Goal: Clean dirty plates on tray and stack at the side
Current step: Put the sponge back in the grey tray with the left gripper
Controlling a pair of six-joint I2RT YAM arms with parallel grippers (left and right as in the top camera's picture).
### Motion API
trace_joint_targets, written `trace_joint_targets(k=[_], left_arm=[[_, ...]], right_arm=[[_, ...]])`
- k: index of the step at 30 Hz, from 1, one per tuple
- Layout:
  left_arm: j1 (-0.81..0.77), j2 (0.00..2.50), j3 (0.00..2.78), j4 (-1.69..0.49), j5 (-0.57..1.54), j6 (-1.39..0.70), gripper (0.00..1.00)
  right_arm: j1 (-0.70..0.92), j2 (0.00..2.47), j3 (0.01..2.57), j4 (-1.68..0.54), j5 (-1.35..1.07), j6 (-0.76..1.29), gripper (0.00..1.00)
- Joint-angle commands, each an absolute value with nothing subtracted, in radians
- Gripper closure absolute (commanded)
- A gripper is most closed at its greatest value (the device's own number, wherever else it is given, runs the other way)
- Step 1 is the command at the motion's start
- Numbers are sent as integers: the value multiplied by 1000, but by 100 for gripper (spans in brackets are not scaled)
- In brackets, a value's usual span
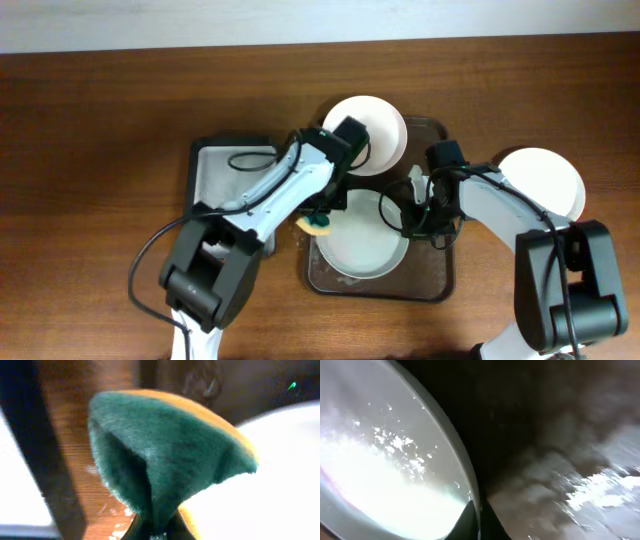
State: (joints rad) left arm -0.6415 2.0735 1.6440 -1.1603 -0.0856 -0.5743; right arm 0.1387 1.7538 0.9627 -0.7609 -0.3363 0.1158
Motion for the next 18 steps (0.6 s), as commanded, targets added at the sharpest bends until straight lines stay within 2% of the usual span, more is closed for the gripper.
trace_joint_targets(k=[1, 8, 10, 14, 18], left_arm=[[-598, 1889, 1678, -1212, -120, -532, 100], [-418, 1628, 1602, -1354, -257, -516, 100], [-371, 1599, 1482, -1264, -250, -467, 100], [-243, 1589, 1103, -844, -44, -321, 99], [-150, 1581, 1036, -749, 15, -302, 89]], right_arm=[[131, 1625, 953, -778, -276, 101, 96], [131, 1267, 953, -853, -159, 110, 96], [131, 1195, 953, -865, -123, 113, 96], [131, 1095, 953, -883, -44, 113, 96], [155, 1064, 953, -886, -2, 113, 96]])
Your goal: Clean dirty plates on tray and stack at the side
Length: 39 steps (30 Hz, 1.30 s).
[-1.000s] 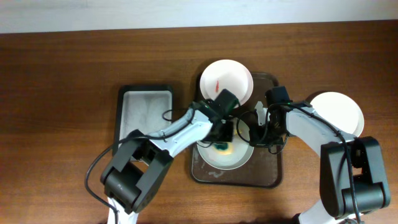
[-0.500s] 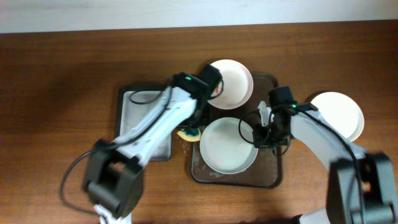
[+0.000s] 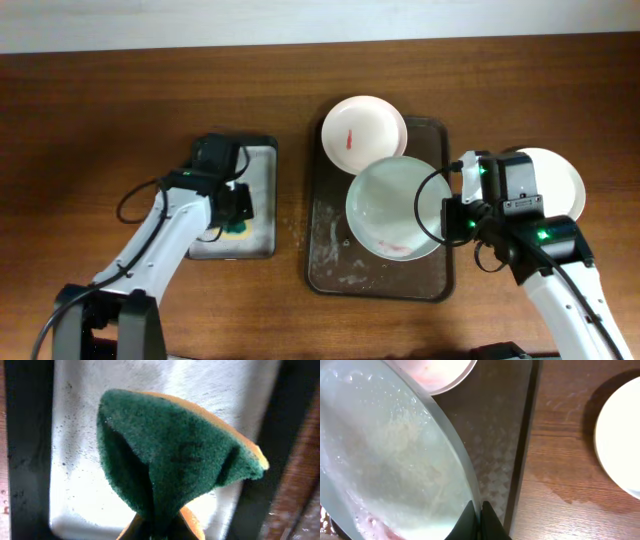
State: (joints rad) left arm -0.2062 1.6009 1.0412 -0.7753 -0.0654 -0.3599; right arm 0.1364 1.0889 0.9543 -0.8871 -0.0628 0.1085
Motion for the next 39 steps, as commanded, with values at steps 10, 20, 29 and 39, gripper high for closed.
trace_joint_targets(k=[10, 20, 29, 39], left_arm=[[-132, 1256, 1058, -757, 90, -230, 0], [-132, 1233, 1057, -775, 90, -230, 0], [-132, 1233, 1057, -775, 90, -230, 0], [-132, 1233, 1057, -775, 90, -230, 1]], right_arm=[[741, 1063, 954, -884, 834, 219, 96], [1149, 1063, 954, -875, 1376, 179, 96], [1290, 1063, 954, -874, 1531, 101, 96], [1289, 1063, 954, -875, 1531, 101, 96]])
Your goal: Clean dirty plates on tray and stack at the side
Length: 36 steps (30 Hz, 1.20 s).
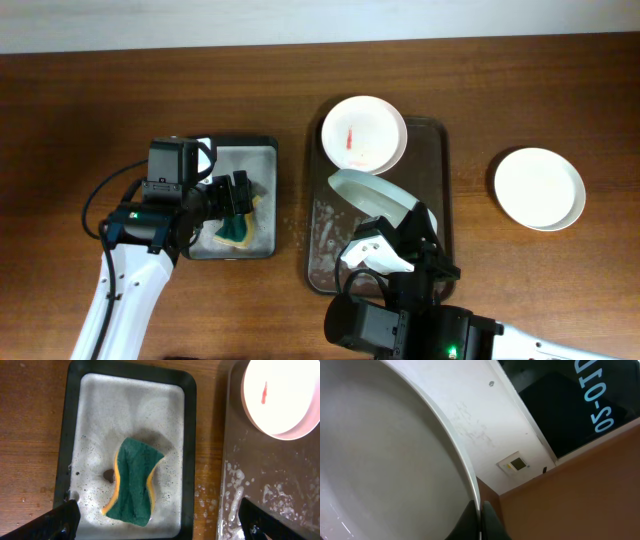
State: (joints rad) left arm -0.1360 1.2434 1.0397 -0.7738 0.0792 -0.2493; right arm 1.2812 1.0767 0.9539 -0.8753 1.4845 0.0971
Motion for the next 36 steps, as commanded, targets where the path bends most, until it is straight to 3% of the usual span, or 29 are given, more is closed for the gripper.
trace_joint_targets(k=[1, 18, 20, 21, 23, 25, 27, 28, 29, 30, 31, 33, 36], left_arm=[[-132, 1233, 1057, -775, 90, -230, 1], [-133, 1233, 1057, -775, 90, -230, 1], [-133, 1233, 1057, -775, 90, -230, 1], [-133, 1233, 1057, -775, 90, -230, 0], [-133, 1233, 1057, -775, 90, -230, 0], [-133, 1233, 1057, -775, 90, -230, 0], [-133, 1233, 1057, -775, 90, -230, 0], [-133, 1233, 1057, -775, 90, -230, 0], [-133, 1233, 1057, -775, 90, -230, 1], [-133, 1233, 1057, -775, 90, -230, 1], [-133, 1233, 1057, -775, 90, -230, 1], [-133, 1233, 1057, -775, 90, -230, 0], [-133, 1233, 1057, -775, 90, -230, 1]], right_arm=[[1289, 1063, 954, -875, 1531, 101, 96], [1288, 1063, 954, -874, 1512, 129, 96], [1267, 1068, 953, -831, 1360, 185, 96], [1237, 1082, 953, -836, 1345, 80, 96], [1169, 1098, 953, -831, 1472, 101, 96], [1110, 1101, 953, -756, 1259, 12, 96], [1067, 1102, 953, -781, 1369, 68, 96], [1057, 1102, 954, -746, 1314, 84, 96], [1061, 1102, 953, -736, 1221, 17, 96], [1054, 1104, 953, -770, 1287, -9, 96], [1034, 1104, 954, -778, 1374, 95, 96], [1044, 1107, 953, -765, 1231, 39, 96], [995, 1109, 953, -789, 1210, 234, 96]])
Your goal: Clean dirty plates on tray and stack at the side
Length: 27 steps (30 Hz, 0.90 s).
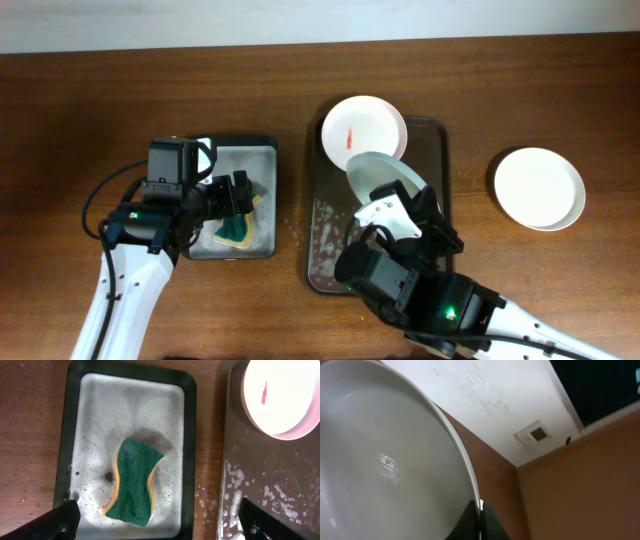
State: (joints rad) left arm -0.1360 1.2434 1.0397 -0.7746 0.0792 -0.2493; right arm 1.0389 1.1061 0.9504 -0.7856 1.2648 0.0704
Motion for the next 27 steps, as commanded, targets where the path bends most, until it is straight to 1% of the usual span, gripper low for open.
trace_joint_targets(k=[1, 2, 3, 4, 6, 7, 10, 11, 12, 13, 15, 18, 21, 22, 23, 25, 27], left_arm=[[-133, 1233, 1057, -775, 90, -230, 1], [-133, 1233, 1057, -775, 90, -230, 1], [-133, 1233, 1057, -775, 90, -230, 1], [-133, 1233, 1057, -775, 90, -230, 1], [-133, 1233, 1057, -775, 90, -230, 1], [-133, 1233, 1057, -775, 90, -230, 1], [-133, 1233, 1057, -775, 90, -230, 1], [-133, 1233, 1057, -775, 90, -230, 1], [-133, 1233, 1057, -775, 90, -230, 1], [-133, 1233, 1057, -775, 90, -230, 0], [-133, 1233, 1057, -775, 90, -230, 1], [-133, 1233, 1057, -775, 90, -230, 1], [-133, 1233, 1057, -775, 90, -230, 1], [-133, 1233, 1057, -775, 90, -230, 1], [-133, 1233, 1057, -775, 90, -230, 0], [-133, 1233, 1057, -775, 90, -230, 1], [-133, 1233, 1057, -775, 90, -230, 1]], right_arm=[[957, 1109, 953, -788, 1106, 295, 96], [915, 1109, 953, -787, 1021, 345, 96], [805, 1109, 953, -781, 838, 443, 96], [714, 1109, 953, -759, 704, 462, 96], [537, 1108, 954, -725, 520, 461, 96], [373, 1108, 954, -716, 382, 461, 96], [6, 1119, 954, -691, 75, 432, 96], [-186, 1142, 954, -675, -51, 427, 96], [-285, 1161, 954, -662, -112, 427, 96], [-438, 1203, 954, -630, -202, 428, 96], [-615, 1298, 954, -567, -233, 461, 96], [-744, 1476, 954, -476, -233, 488, 96], [-759, 1581, 954, -467, -232, 476, 96], [-753, 1594, 954, -463, -229, 471, 63], [-751, 1586, 962, -463, -230, 468, 49], [-732, 1562, 984, -467, -263, 422, 49], [-638, 1509, 1037, -485, -395, 363, 49]])
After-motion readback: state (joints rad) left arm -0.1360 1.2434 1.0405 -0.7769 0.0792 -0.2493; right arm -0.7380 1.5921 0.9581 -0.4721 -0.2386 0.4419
